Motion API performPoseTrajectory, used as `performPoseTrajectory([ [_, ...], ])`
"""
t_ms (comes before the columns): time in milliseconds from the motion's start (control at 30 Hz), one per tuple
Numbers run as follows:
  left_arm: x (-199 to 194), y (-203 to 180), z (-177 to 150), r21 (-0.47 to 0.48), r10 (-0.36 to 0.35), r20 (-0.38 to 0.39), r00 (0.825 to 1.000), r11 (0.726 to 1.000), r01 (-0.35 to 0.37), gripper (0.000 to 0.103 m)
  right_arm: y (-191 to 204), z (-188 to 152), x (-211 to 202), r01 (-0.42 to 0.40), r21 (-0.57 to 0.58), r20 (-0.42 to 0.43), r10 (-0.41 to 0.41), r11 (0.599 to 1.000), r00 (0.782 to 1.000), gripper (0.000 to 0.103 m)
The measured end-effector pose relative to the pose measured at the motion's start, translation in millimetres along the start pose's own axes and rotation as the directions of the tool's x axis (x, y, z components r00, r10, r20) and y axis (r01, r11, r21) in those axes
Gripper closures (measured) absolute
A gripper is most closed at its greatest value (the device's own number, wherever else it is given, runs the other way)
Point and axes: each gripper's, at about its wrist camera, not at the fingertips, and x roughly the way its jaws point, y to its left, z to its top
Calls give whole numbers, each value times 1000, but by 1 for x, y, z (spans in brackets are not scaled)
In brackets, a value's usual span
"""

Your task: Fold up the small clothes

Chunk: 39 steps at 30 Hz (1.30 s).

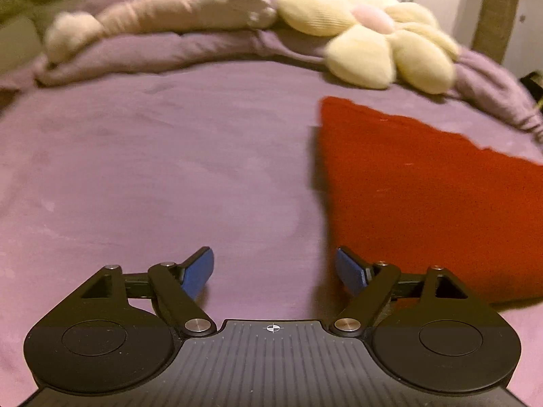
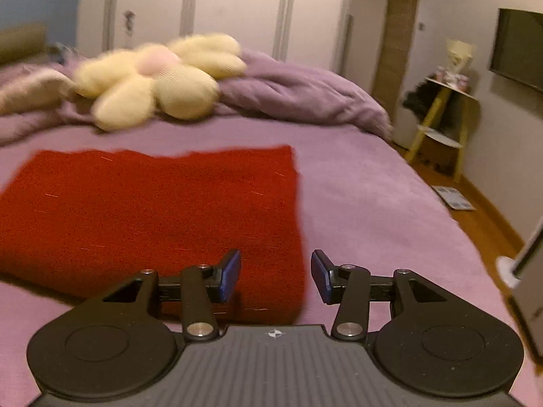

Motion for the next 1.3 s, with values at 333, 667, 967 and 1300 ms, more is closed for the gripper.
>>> performPoseTrajectory([
  [333,5,38,-9,-390,-461,-37,887,823,412,23,70,-10,-10,-215,81,-41,219,973,975,69],
  [667,43,13,-5,-482,-572,-56,818,733,480,36,120,-5,7,-279,51,-72,282,959,957,88],
  [967,87,22,-2,-645,-628,-22,778,603,469,59,143,-5,22,-262,0,-50,261,965,964,88],
  [1300,64,17,21,-538,-626,35,779,645,542,73,155,-12,45,-269,-66,-93,263,961,960,86],
])
